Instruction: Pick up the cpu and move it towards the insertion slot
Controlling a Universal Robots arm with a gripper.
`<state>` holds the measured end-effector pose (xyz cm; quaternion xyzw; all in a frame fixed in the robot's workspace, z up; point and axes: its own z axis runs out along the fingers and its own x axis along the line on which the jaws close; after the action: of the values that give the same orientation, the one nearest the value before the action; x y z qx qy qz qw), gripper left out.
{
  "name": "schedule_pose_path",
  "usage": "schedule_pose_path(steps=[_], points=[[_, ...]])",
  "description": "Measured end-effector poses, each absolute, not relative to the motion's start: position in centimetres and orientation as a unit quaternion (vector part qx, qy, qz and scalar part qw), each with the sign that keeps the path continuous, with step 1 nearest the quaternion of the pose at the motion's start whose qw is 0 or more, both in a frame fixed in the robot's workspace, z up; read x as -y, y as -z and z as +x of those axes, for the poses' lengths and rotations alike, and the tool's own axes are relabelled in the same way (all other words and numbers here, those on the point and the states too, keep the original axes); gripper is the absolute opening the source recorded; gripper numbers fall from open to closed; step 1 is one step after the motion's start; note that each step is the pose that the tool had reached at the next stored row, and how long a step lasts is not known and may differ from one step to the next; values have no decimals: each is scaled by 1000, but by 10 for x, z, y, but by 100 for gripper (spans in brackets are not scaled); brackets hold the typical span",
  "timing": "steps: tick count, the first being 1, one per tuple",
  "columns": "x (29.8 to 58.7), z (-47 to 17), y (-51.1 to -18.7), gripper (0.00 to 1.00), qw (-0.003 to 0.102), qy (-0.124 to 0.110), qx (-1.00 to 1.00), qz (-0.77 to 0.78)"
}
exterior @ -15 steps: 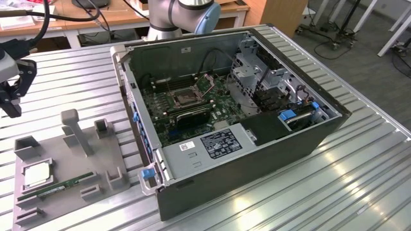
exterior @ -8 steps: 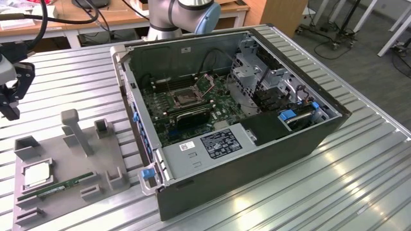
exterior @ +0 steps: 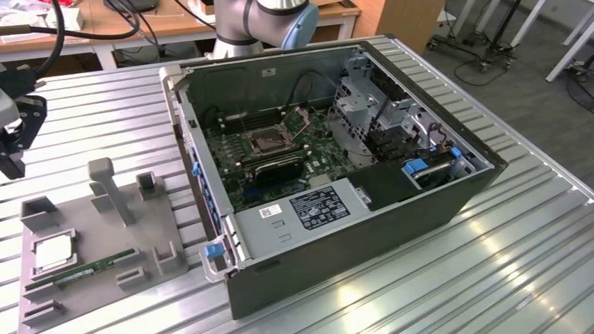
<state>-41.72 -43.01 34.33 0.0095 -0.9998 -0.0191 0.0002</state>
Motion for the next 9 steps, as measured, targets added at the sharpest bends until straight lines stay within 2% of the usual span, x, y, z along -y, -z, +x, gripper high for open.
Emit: schedule_pose_path(steps=[9], points=[[431, -425, -339, 11, 0, 19, 1000, 10]])
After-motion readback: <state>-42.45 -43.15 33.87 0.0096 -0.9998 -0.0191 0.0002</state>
